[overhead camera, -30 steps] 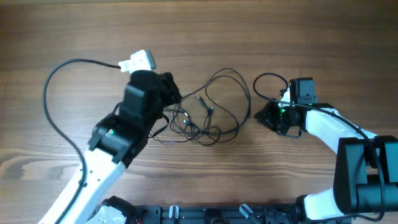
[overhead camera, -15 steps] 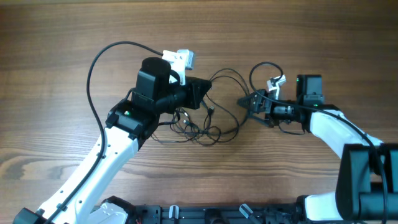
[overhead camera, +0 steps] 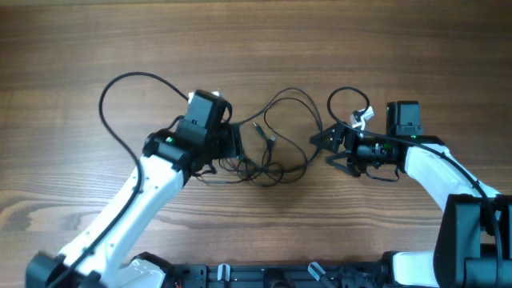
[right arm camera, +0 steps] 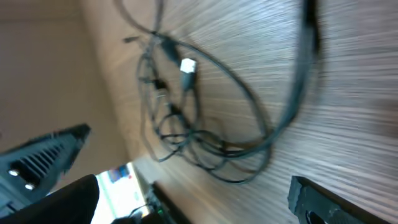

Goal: Untangle cables

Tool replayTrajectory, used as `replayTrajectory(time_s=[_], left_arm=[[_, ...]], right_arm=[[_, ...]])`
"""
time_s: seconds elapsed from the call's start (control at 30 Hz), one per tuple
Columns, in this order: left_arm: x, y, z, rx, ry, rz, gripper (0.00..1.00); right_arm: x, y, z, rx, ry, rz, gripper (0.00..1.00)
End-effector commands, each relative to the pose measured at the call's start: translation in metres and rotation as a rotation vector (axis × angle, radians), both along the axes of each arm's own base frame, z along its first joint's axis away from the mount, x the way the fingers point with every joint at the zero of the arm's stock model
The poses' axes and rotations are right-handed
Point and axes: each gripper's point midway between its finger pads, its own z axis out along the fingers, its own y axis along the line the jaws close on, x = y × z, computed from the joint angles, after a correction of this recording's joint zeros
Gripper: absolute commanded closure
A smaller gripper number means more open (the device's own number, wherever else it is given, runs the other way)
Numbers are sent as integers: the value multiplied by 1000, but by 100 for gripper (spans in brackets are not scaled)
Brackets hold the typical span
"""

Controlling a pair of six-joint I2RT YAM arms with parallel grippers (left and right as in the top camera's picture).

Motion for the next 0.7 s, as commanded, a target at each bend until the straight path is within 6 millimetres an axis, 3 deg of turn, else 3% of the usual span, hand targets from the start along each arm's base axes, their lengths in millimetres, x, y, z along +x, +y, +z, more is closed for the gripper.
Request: replayTrajectory(time_s=[0.0,0.07,0.17,0.23,0.43,0.63,0.67], left_arm=[[-21,-2,-42,41,189,-48,46],[-34,-30,-62,-17,266,-238,47],[-33,-35,-87,32,293,-280,47],[-29,-36,-97,36,299,-279,53],[-22,-37,-110,56,291,-276,66],[-22,-44,-110,52,273,-294,76],[-22,-44,-110,53,274,-294,81]], right_arm=[[1,-10,-11,-113,-22,-6,5],[-1,-7,-13,-124,-26,10,17],[-7,7,-16,-147,-3,39,37],[-11,11,-26,-216,38,24,43],[-12,25,-38,-333,56,0,45],[-8,29,-42,-393,44,-38,44],[-7,29,-43,-408,48,-50,44]])
